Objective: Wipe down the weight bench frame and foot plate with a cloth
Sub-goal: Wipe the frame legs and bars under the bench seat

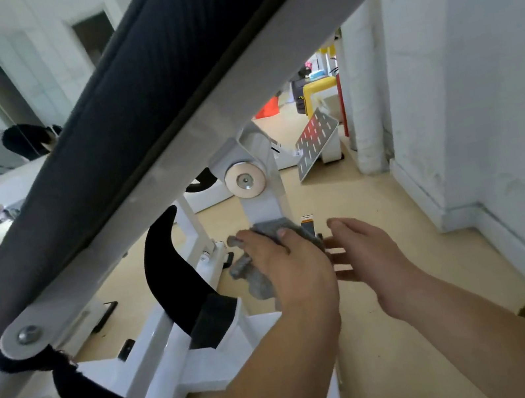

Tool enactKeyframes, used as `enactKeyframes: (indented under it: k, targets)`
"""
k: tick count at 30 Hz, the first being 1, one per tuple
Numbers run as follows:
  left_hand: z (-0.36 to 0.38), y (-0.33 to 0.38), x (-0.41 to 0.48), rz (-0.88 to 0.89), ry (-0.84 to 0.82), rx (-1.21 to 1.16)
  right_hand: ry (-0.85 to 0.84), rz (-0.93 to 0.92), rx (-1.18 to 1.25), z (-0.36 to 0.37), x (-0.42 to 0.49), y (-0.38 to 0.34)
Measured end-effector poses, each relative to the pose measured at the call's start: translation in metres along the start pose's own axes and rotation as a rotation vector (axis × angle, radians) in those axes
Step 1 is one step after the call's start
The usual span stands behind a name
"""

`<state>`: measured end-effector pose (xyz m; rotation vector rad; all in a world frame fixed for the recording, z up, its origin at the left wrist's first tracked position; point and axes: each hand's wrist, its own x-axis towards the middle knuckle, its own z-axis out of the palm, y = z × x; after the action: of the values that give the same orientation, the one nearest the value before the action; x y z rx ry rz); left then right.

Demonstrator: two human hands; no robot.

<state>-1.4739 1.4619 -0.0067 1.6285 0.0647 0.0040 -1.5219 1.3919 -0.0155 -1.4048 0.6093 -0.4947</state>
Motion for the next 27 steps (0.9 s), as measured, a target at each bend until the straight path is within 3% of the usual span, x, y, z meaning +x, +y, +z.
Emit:
enactKeyframes:
  k: [2, 4, 5, 7, 10, 13, 14, 18, 23, 27]
  targets:
    - [0.003, -0.026, 0.009, -0.033, 0.044, -0.003, 0.002, 0.011, -0.005, -0.007, 0.000, -0.003]
    - [0.003, -0.046, 0.016, -0.221, 0.041, -0.040, -0.010, 0.029, -0.022, -0.011, -0.002, 0.000]
    - [0.003, -0.040, 0.014, -0.274, -0.034, 0.018, -0.022, 0.034, -0.034, -0.011, -0.005, -0.001]
    - [-0.004, -0.015, 0.008, -0.331, 0.000, -0.054, -0.021, 0.031, -0.065, -0.010, -0.009, 0.001]
    - [0.010, 0.024, 0.021, -0.073, 0.072, 0.098, 0.029, 0.004, -0.123, -0.011, -0.008, 0.000]
    - [0.006, 0.015, 0.020, 0.136, 0.072, 0.129, -0.019, -0.012, -0.152, -0.007, -0.008, -0.003]
    - [0.002, -0.001, 0.018, 0.131, 0.036, 0.111, -0.049, -0.021, -0.148, -0.004, -0.009, -0.004]
    - [-0.005, -0.047, 0.024, -0.195, -0.086, 0.061, -0.098, -0.013, -0.127, 0.003, -0.008, 0.006]
    - [0.002, -0.036, 0.018, 0.078, -0.087, 0.010, -0.145, -0.015, -0.173, 0.008, -0.008, 0.015]
    - [0.000, -0.058, 0.016, 0.169, -0.063, 0.018, -0.127, 0.017, -0.235, 0.010, -0.004, 0.027]
